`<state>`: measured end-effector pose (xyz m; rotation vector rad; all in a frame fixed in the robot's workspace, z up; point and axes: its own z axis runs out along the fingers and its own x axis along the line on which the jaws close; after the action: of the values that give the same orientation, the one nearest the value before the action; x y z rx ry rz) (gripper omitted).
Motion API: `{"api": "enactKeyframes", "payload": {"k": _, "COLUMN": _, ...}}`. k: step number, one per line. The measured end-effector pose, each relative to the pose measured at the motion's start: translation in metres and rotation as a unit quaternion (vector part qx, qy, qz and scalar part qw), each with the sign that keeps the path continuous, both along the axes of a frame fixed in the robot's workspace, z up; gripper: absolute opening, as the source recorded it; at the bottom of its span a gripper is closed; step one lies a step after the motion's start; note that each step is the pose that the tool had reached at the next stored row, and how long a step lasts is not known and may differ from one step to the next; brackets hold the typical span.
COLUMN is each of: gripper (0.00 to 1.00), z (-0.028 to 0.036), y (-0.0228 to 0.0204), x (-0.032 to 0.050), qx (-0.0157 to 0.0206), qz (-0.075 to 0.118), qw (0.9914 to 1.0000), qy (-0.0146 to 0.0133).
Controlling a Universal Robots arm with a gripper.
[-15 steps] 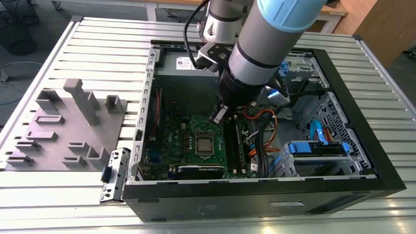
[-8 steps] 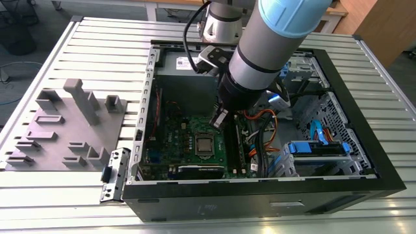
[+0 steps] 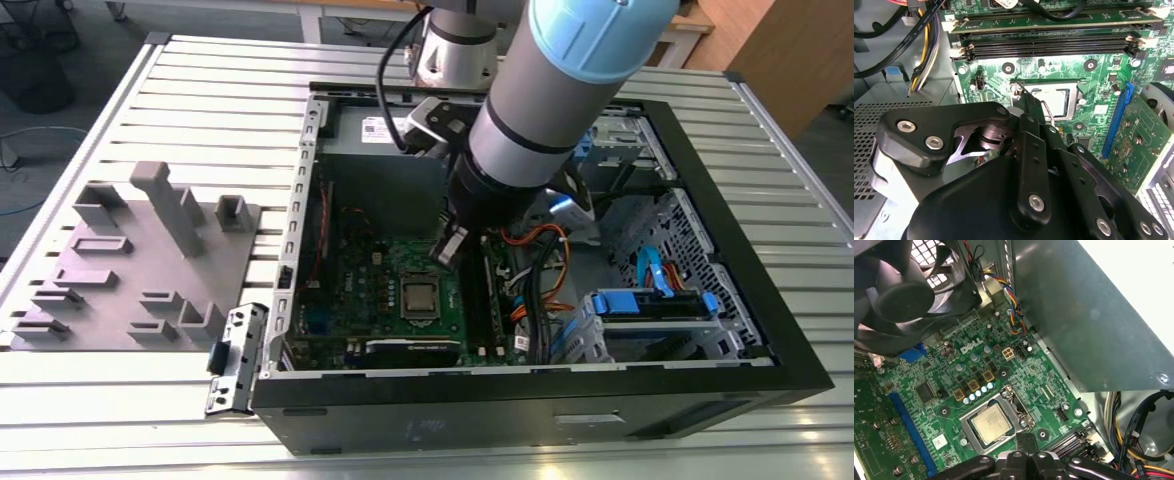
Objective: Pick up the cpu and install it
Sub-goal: 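Install the first cpu locking lever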
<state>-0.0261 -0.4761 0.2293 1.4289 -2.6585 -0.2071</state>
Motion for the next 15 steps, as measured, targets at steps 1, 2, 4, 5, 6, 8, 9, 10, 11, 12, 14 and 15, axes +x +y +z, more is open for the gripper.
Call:
{"api": "enactKeyframes", "payload": {"k": 1, "gripper": 0.11, "z": -0.0007, "y": 0.0, "x": 0.0, "qx": -0.0001, "qz": 0.0, "qw": 1.0, "qy": 0.0}}
{"api": "enactKeyframes", "payload": {"k": 2, "gripper": 0.11, "z": -0.0007, "y": 0.0, "x": 0.0, "qx": -0.0002, "qz": 0.0, "qw": 1.0, "qy": 0.0}}
{"api": "enactKeyframes", "payload": {"k": 4, "gripper": 0.11, "z": -0.0007, "y": 0.0, "x": 0.0, "qx": -0.0003, "qz": 0.0, "qw": 1.0, "qy": 0.0}}
{"api": "enactKeyframes", "payload": {"k": 5, "gripper": 0.11, "z": -0.0012, "y": 0.0, "x": 0.0, "qx": -0.0003, "qz": 0.0, "qw": 1.0, "qy": 0.0}}
{"api": "enactKeyframes", "payload": {"k": 6, "gripper": 0.11, "z": -0.003, "y": 0.0, "x": 0.0, "qx": 0.0, "qz": 0.0, "qw": 1.0, "qy": 0.0}}
{"api": "enactKeyframes", "payload": {"k": 8, "gripper": 0.11, "z": -0.006, "y": 0.0, "x": 0.0, "qx": -0.0002, "qz": 0.0, "qw": 1.0, "qy": 0.0}}
{"api": "enactKeyframes", "payload": {"k": 9, "gripper": 0.11, "z": -0.0072, "y": 0.0, "x": 0.0, "qx": -0.0002, "qz": 0.0, "qw": 1.0, "qy": 0.0}}
{"api": "enactKeyframes", "payload": {"k": 10, "gripper": 0.11, "z": -0.0088, "y": 0.0, "x": 0.0, "qx": -0.0003, "qz": 0.0, "qw": 1.0, "qy": 0.0}}
{"api": "enactKeyframes", "payload": {"k": 11, "gripper": 0.11, "z": -0.0105, "y": 0.0, "x": 0.0, "qx": -0.0002, "qz": 0.0, "qw": 1.0, "qy": -0.0002}}
{"api": "enactKeyframes", "payload": {"k": 12, "gripper": 0.11, "z": -0.0114, "y": 0.0, "x": 0.0, "qx": -0.0002, "qz": 0.001, "qw": 1.0, "qy": -0.0003}}
{"api": "enactKeyframes", "payload": {"k": 14, "gripper": 0.11, "z": -0.0117, "y": -0.0001, "x": 0.0, "qx": -0.0003, "qz": 0.001, "qw": 1.0, "qy": -0.0003}}
{"api": "enactKeyframes", "payload": {"k": 15, "gripper": 0.11, "z": -0.0118, "y": 0.0, "x": 0.0, "qx": -0.0002, "qz": 0.001, "qw": 1.0, "qy": -0.0003}}
